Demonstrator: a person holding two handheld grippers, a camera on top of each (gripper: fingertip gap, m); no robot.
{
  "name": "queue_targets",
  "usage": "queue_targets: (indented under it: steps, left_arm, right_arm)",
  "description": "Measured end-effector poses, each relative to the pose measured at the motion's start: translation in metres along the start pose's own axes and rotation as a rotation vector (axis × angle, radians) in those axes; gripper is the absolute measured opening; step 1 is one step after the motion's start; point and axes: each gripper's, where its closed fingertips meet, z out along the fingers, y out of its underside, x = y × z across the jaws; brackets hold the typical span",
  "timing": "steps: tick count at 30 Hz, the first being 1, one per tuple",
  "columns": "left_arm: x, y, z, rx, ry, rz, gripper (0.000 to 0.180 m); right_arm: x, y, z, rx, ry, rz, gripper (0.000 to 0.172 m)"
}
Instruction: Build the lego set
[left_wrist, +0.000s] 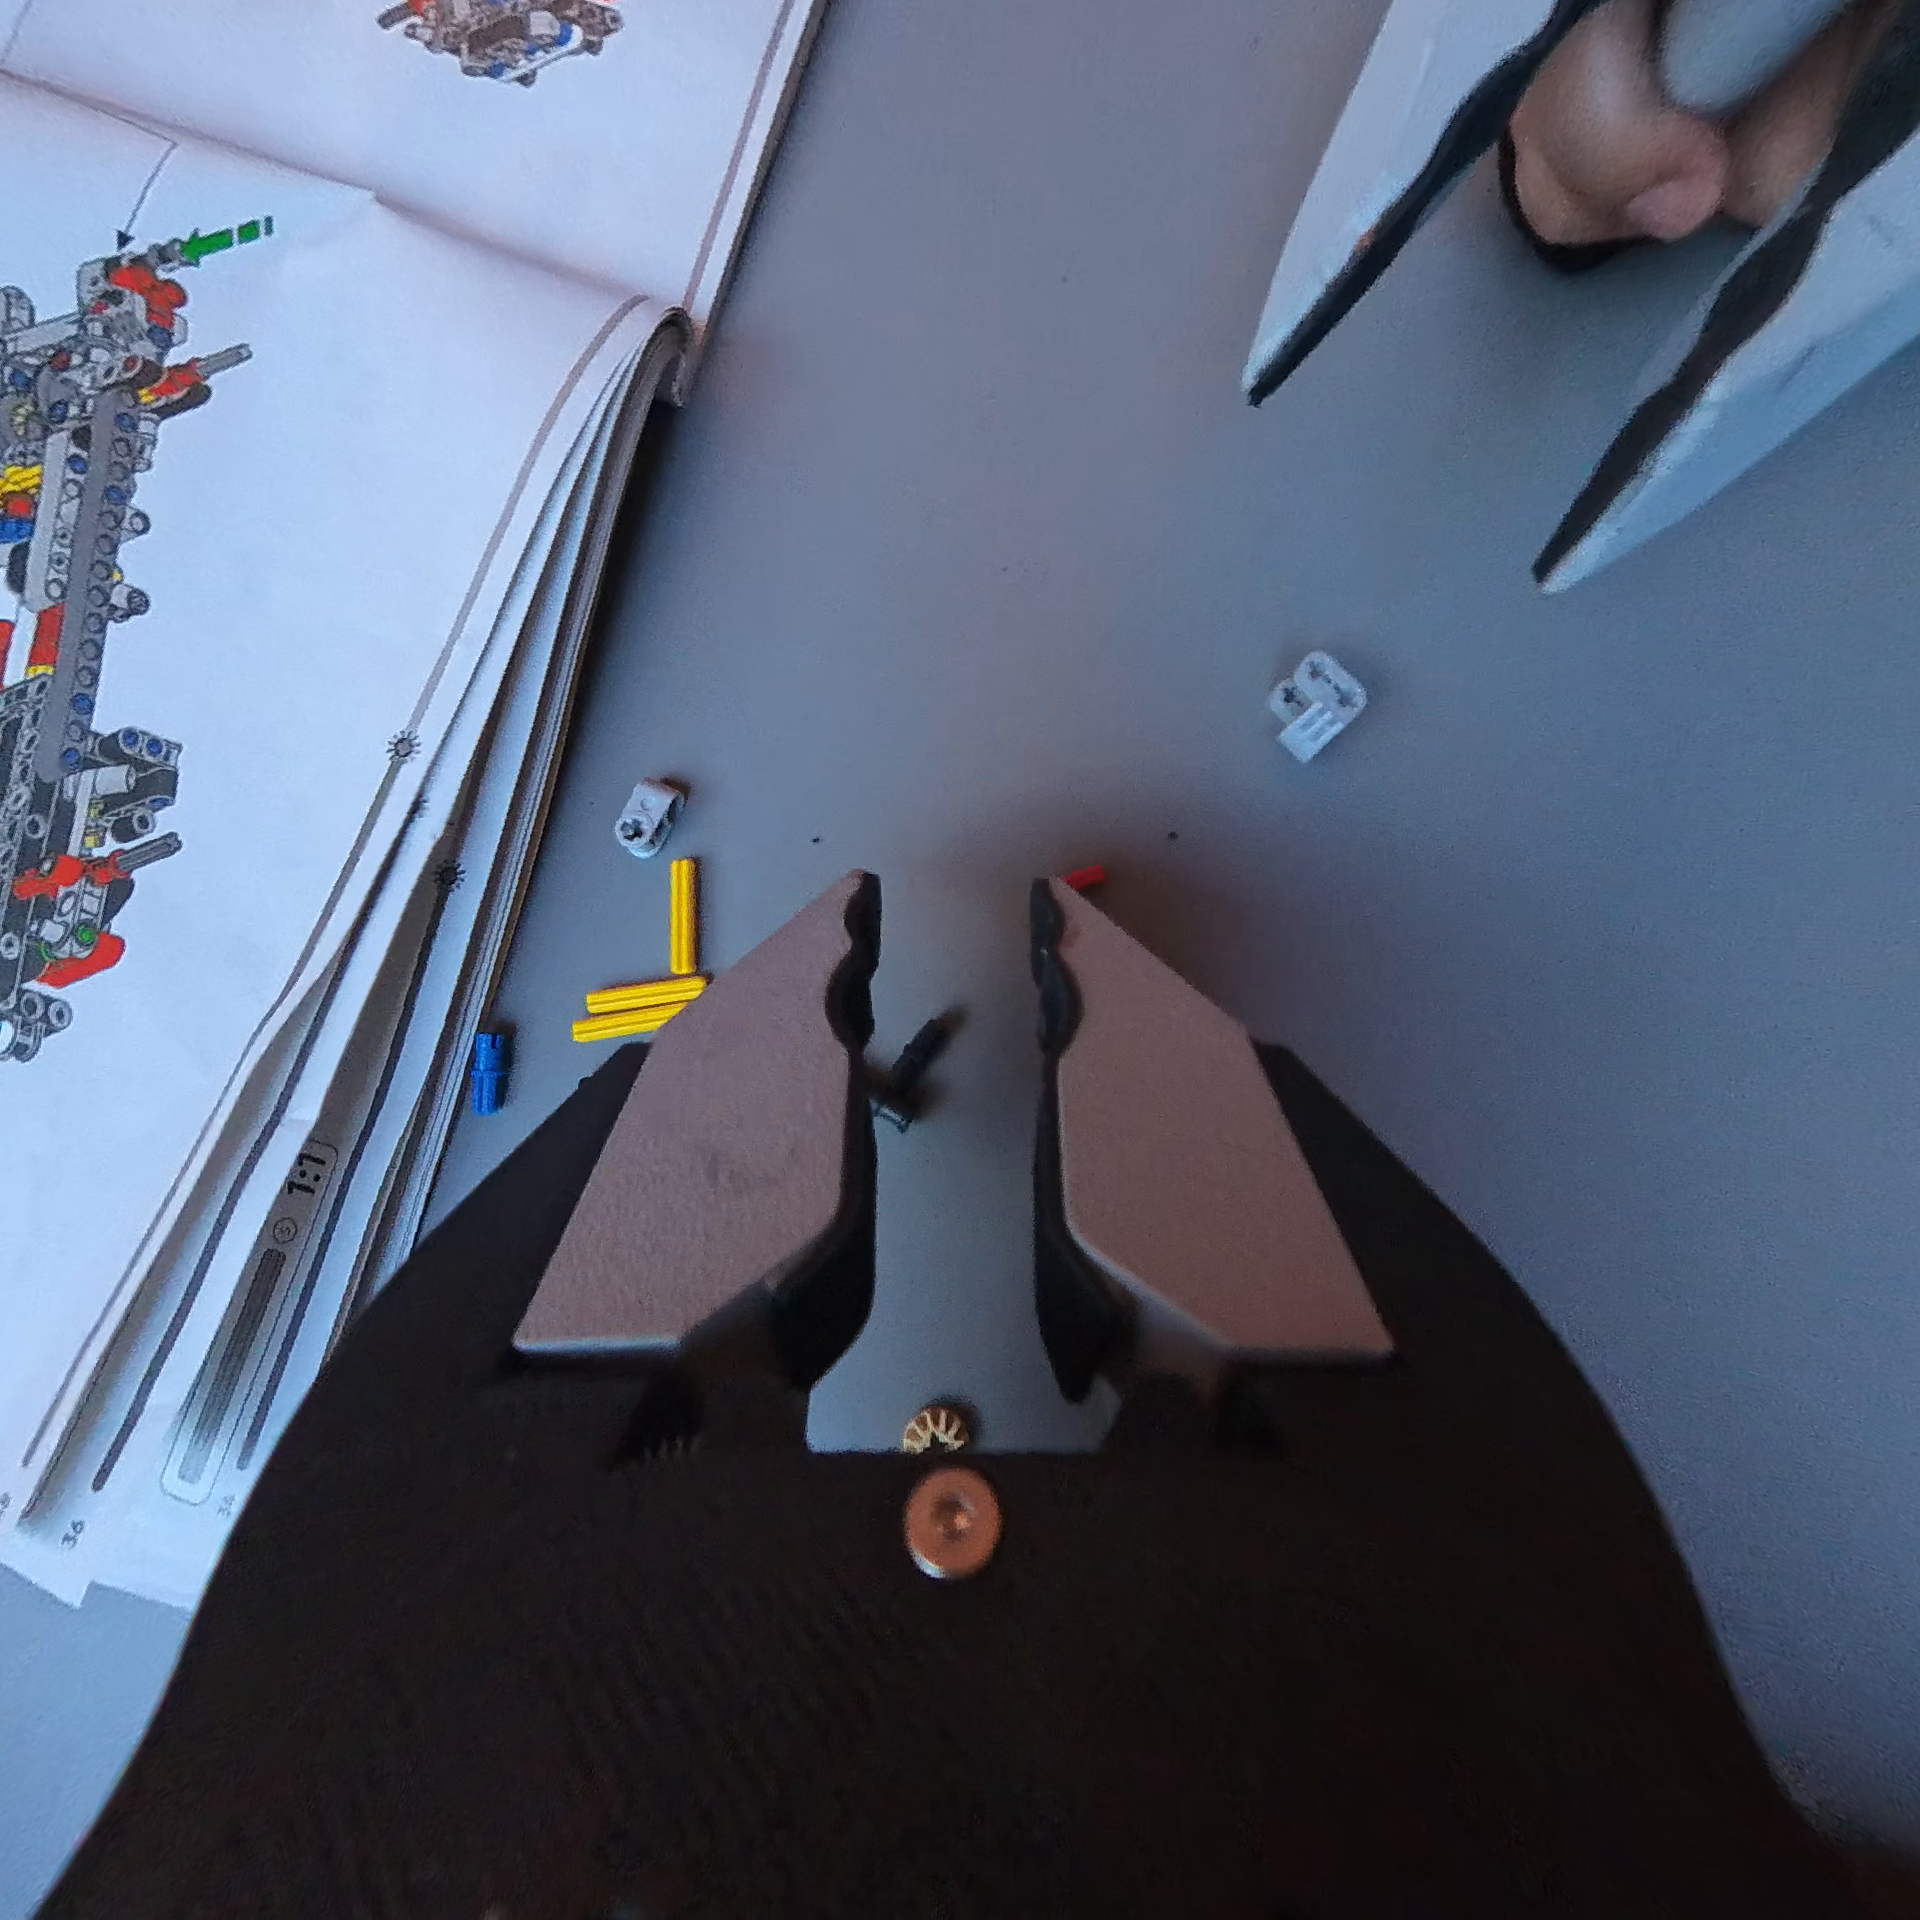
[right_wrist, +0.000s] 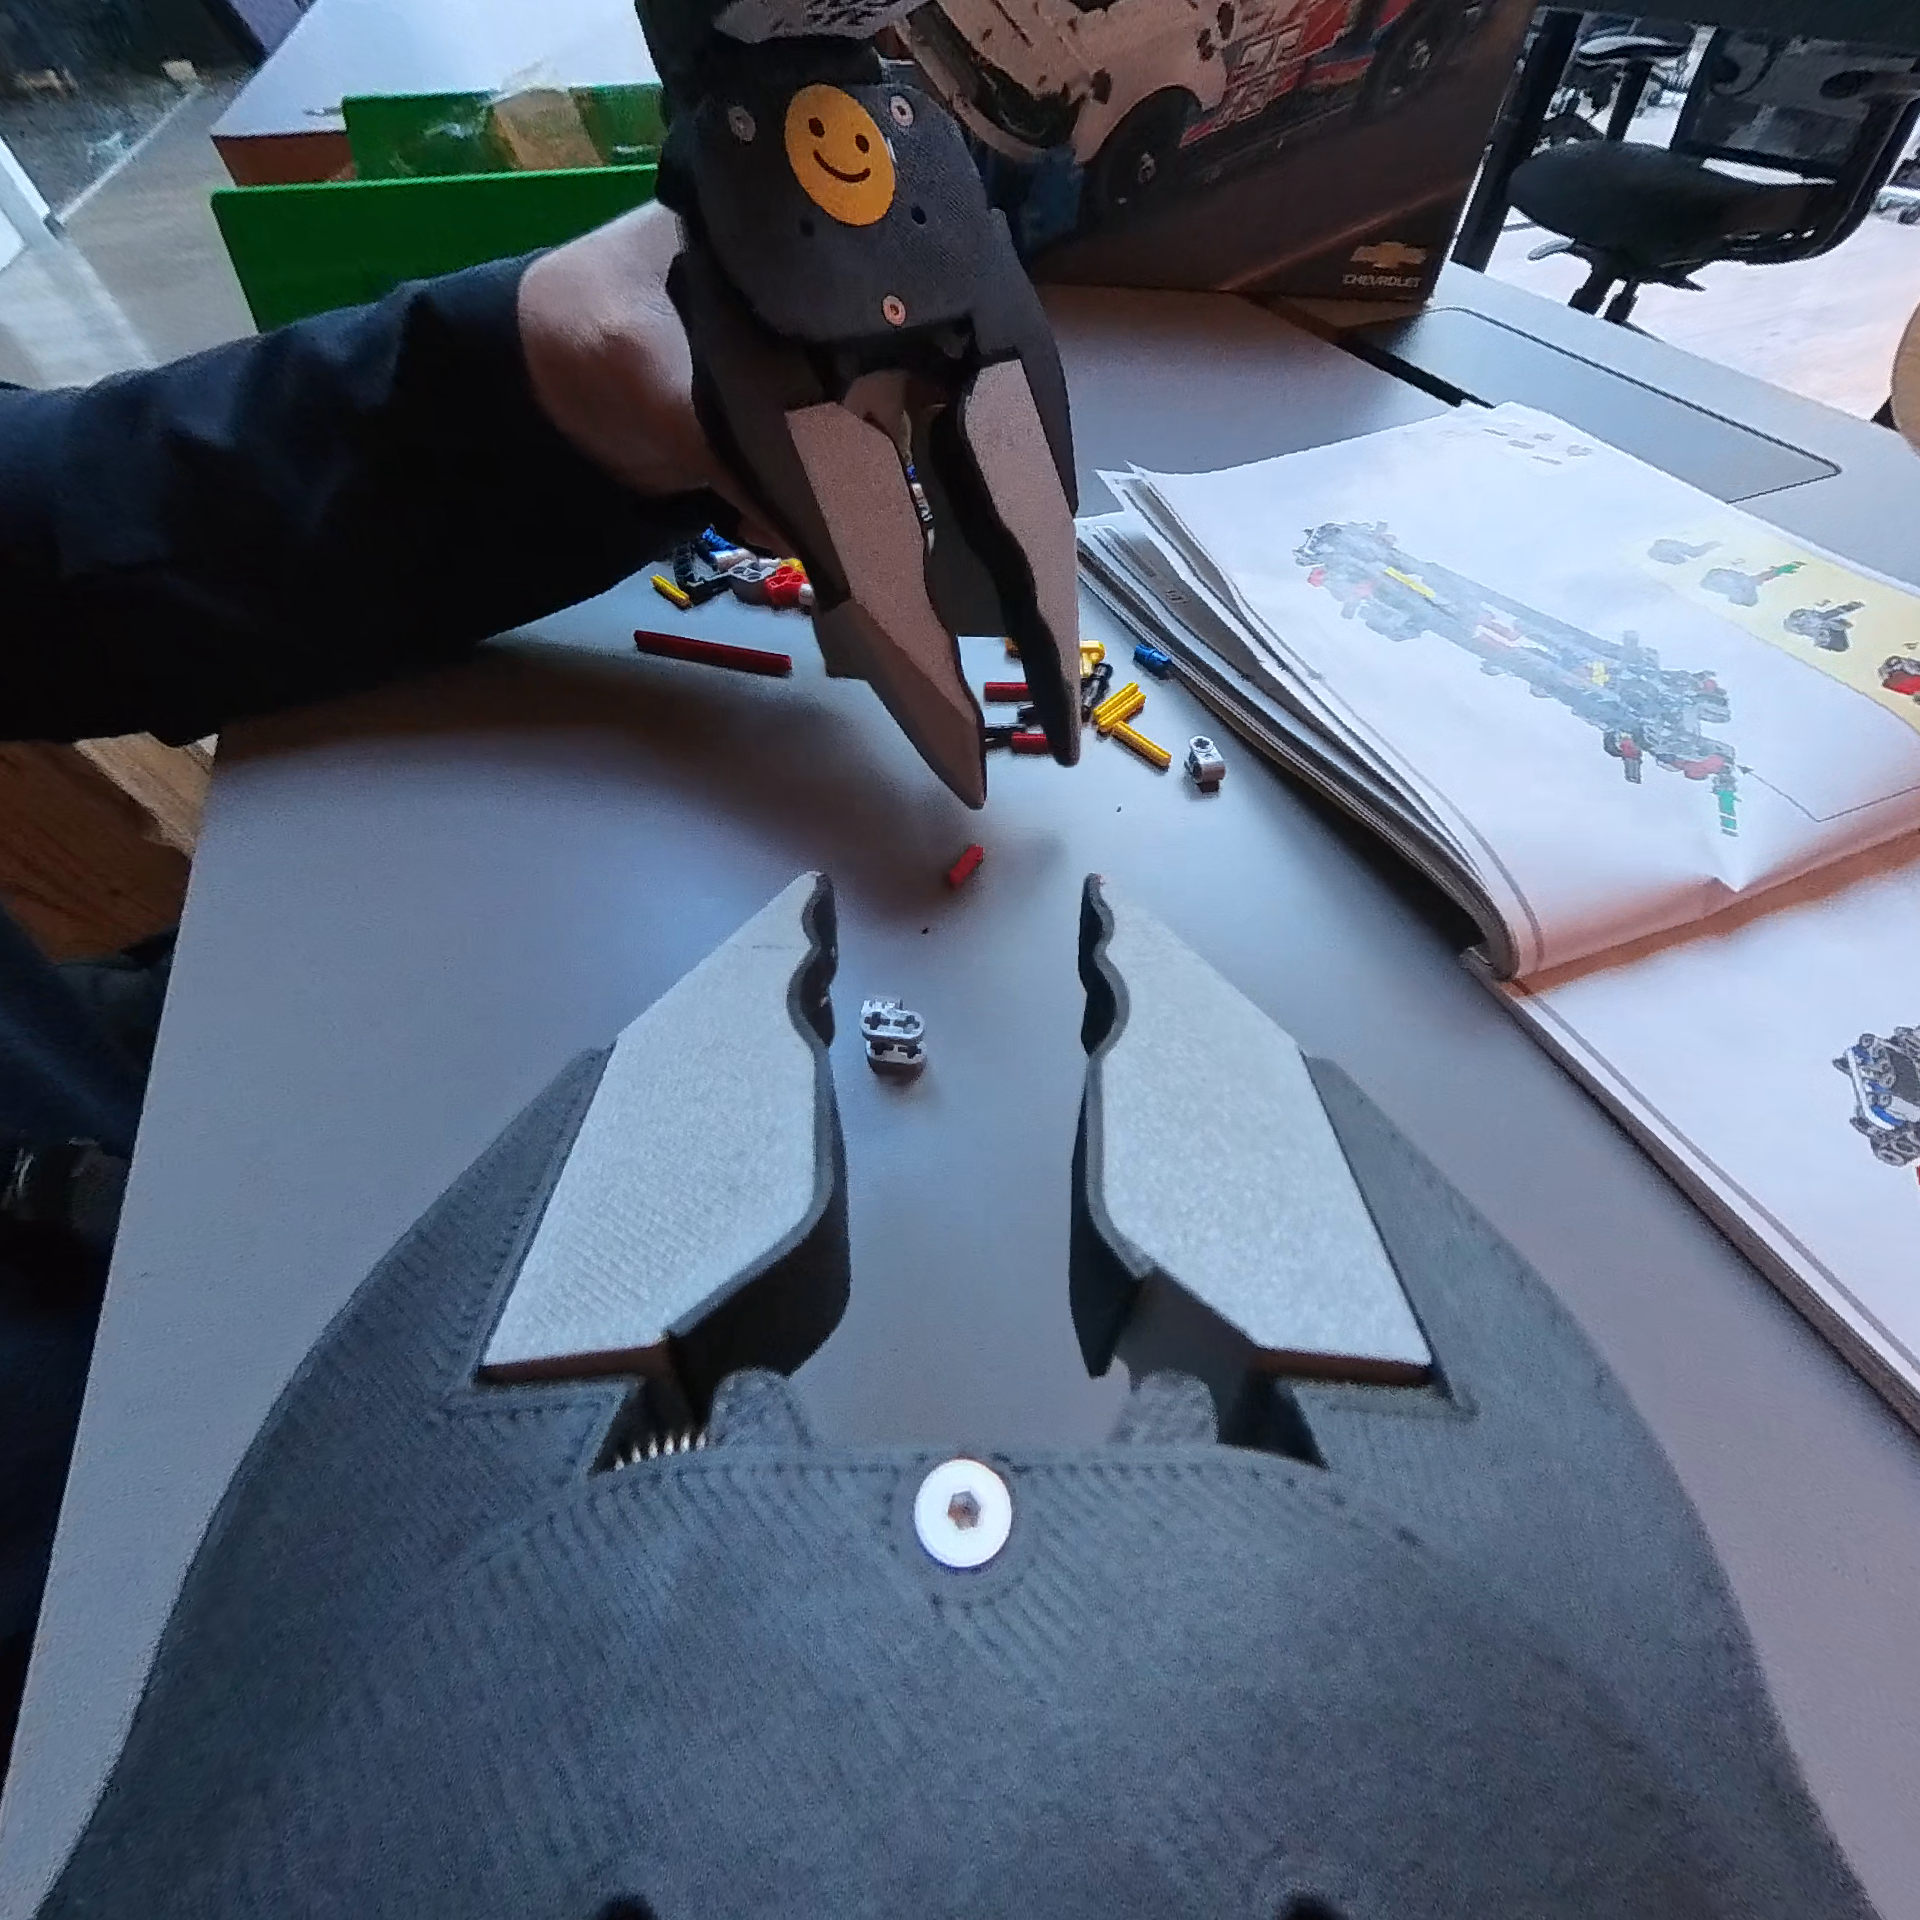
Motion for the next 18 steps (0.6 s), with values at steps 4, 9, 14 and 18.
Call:
queue_targets:
  steps: [4,9,14,18]
  left_arm:
    - [0.008,0.006,0.002,-0.031,0.019,0.088,0.026]
    - [0.014,0.011,0.003,-0.041,0.020,0.182,0.023]
    - [0.018,0.010,0.009,-0.039,0.029,0.208,0.022]
    - [0.022,0.009,0.013,-0.036,0.039,0.225,0.021]
  right_arm:
    - [0.000,-0.001,-0.001,0.008,-0.002,0.000,0.043]
    - [-0.001,-0.002,-0.003,0.016,-0.009,0.001,0.040]
    - [-0.003,-0.001,0.000,0.003,-0.011,-0.015,0.039]
    - [-0.004,-0.001,0.000,0.003,-0.012,-0.017,0.038]
